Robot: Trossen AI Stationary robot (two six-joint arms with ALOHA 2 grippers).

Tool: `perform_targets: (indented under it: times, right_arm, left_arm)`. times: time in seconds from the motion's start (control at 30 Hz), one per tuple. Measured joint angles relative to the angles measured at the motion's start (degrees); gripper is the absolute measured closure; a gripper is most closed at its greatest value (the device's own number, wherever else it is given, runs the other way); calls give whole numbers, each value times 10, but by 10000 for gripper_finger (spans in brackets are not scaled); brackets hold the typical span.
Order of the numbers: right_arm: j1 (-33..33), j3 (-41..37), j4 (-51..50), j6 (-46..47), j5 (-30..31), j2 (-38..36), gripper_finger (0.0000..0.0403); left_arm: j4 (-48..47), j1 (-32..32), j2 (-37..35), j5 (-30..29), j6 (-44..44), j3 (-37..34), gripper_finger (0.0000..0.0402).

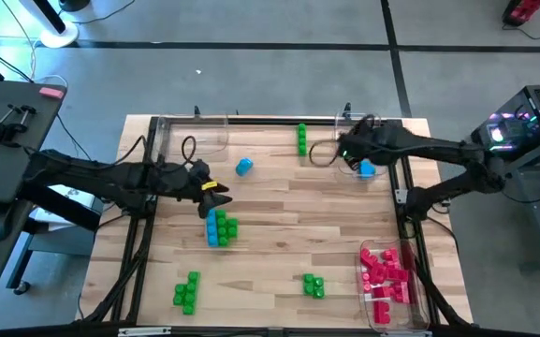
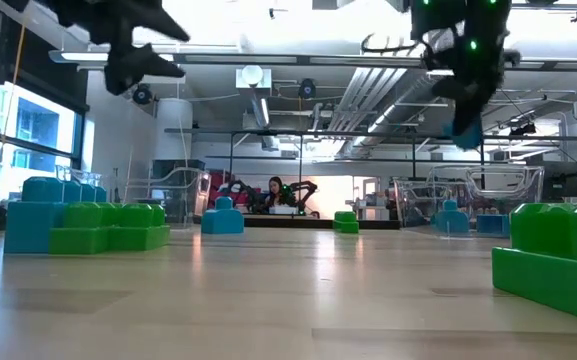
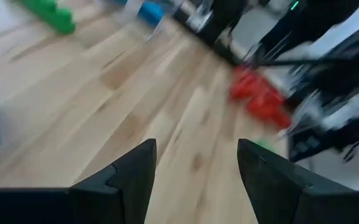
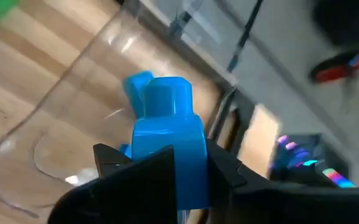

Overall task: Sort blocks
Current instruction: Put the blue game piece into the top right transparent bin

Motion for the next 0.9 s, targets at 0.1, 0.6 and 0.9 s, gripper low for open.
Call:
perform_targets:
  times: [0.1, 0.6, 0.9]
  right_arm:
    - [-80, -67, 98, -61, -110, -38, 402]
    - [-193, -167, 256, -28, -258, -64, 333]
    - [-194, -112, 248, -65, -263, -64, 191]
  left_arm:
    - [58, 0, 4, 0, 0, -5, 190]
    - [120, -1, 4, 13, 16, -6, 190]
    - [124, 19, 4, 13, 33, -6, 190]
